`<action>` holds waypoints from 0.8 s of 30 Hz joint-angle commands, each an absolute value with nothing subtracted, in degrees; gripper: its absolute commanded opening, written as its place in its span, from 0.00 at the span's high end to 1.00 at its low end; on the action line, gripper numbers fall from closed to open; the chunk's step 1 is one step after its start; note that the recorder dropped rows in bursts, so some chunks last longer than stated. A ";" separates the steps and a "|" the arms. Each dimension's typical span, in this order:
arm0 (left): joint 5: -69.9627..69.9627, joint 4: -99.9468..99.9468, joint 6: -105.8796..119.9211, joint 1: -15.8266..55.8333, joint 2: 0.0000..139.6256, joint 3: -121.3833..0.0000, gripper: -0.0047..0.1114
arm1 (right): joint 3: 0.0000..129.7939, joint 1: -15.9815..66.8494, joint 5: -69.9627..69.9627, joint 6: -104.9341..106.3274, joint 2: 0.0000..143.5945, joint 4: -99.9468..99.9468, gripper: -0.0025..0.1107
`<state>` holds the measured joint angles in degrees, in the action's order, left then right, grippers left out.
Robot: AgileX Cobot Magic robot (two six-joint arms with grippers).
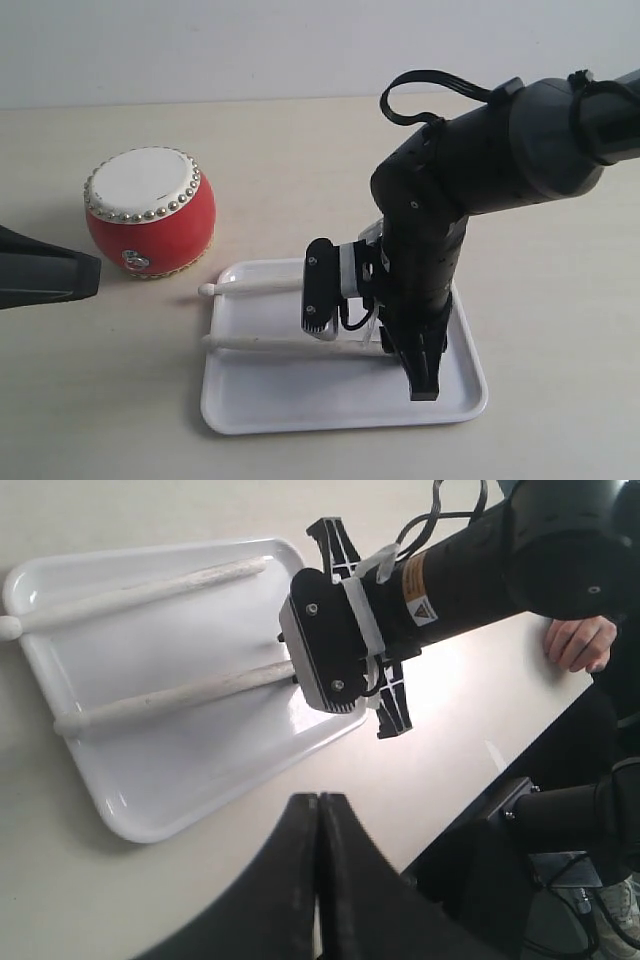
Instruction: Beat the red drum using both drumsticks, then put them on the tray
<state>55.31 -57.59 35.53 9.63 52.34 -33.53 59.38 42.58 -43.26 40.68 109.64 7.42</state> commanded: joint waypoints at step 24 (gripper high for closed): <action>41.56 -49.76 35.99 9.61 44.10 -33.48 0.96 | 59.24 36.32 -36.46 23.86 78.46 -1.56 0.98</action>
<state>44.88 -49.72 35.53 9.63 46.66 -33.53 59.38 38.98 -40.06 24.20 82.76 0.87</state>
